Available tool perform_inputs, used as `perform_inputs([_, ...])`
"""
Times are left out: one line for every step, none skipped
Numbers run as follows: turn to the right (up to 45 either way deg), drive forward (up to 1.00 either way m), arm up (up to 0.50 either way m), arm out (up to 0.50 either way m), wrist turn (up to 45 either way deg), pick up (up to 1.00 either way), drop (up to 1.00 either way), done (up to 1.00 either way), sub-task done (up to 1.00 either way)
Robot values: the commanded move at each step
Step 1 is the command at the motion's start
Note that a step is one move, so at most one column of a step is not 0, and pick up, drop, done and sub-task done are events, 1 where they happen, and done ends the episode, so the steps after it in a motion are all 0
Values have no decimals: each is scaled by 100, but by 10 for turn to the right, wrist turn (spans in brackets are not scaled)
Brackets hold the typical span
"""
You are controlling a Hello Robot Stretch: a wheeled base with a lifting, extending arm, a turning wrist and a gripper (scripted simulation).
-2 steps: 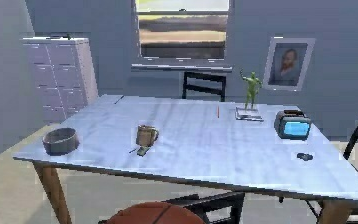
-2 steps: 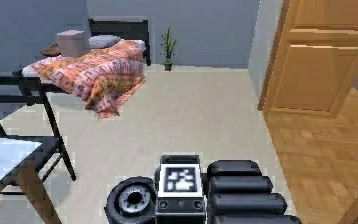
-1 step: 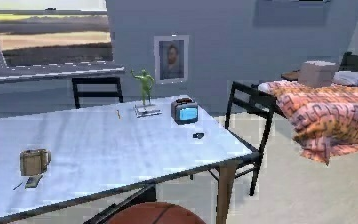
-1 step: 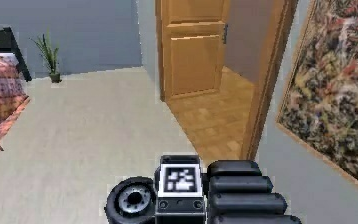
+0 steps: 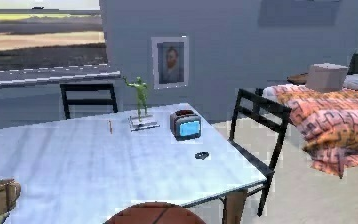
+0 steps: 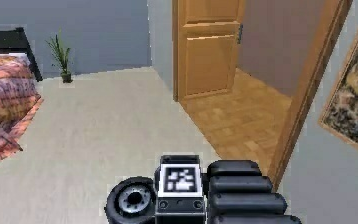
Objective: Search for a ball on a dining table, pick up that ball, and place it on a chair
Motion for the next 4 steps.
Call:
perform_inputs([450,0,0,0,0,0,0,0,0])
perform_inputs([450,0,0,0,0,0,0,0,0])
perform_inputs([300,0,0,0,0,0,0,0,0])
perform_inputs([0,35,0,0,0,0,0,0,0])
